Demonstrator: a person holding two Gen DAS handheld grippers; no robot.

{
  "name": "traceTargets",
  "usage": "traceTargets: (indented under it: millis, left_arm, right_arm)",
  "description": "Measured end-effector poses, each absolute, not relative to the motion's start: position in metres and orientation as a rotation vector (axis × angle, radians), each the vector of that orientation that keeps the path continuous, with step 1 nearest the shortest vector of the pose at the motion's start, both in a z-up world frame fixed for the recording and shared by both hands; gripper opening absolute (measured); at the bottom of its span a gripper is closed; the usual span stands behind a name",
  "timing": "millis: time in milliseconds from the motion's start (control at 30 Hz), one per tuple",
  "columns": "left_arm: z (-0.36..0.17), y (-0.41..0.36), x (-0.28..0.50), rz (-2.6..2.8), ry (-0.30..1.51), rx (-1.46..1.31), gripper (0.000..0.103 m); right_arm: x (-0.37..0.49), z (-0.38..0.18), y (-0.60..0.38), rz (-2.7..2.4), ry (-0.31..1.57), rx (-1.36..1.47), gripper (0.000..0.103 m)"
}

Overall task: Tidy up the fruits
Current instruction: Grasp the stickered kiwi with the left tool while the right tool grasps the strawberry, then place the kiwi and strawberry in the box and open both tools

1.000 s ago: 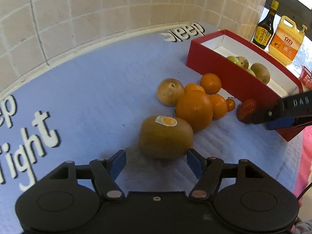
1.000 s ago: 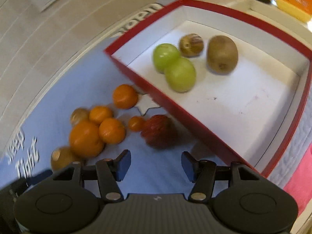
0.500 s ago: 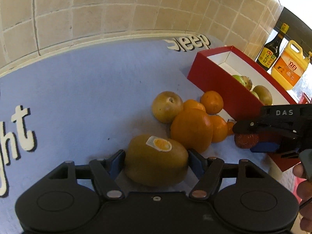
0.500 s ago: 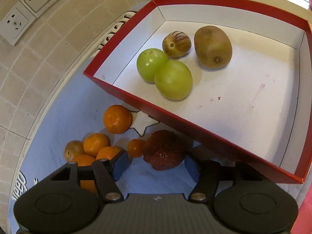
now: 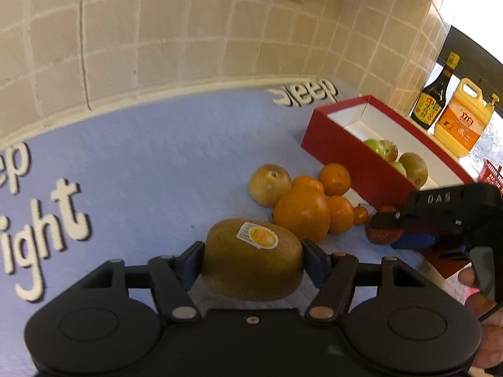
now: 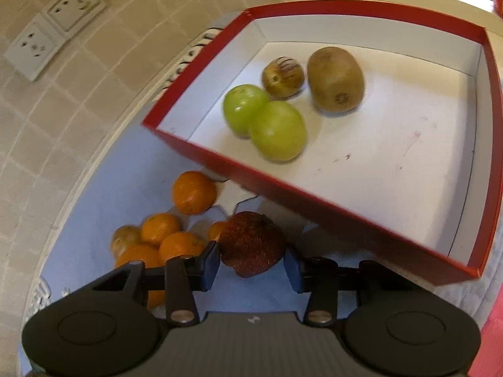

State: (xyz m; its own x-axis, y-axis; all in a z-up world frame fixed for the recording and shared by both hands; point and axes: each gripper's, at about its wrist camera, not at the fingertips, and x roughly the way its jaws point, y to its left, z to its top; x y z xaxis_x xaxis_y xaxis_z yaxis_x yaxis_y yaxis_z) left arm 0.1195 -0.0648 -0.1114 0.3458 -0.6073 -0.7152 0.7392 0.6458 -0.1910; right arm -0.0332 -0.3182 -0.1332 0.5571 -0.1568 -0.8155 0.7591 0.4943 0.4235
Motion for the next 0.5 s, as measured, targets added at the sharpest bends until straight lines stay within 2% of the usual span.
traceTargets:
  millis: [233, 500]
  left_arm:
    - [-0.085, -0.068, 0.113, -0.897, 0.78, 0.202, 0.078]
    - [-0.031, -0.153, 0.132, -1.098, 0.632, 0.217, 0.078]
  right_arm:
    - [-0.043, -0.115, -0.307, -0.547, 0.769, 0.883, 0.046]
    - [-0.072, -0.031, -0.345, -0.641, 0.418, 0.716, 0.046]
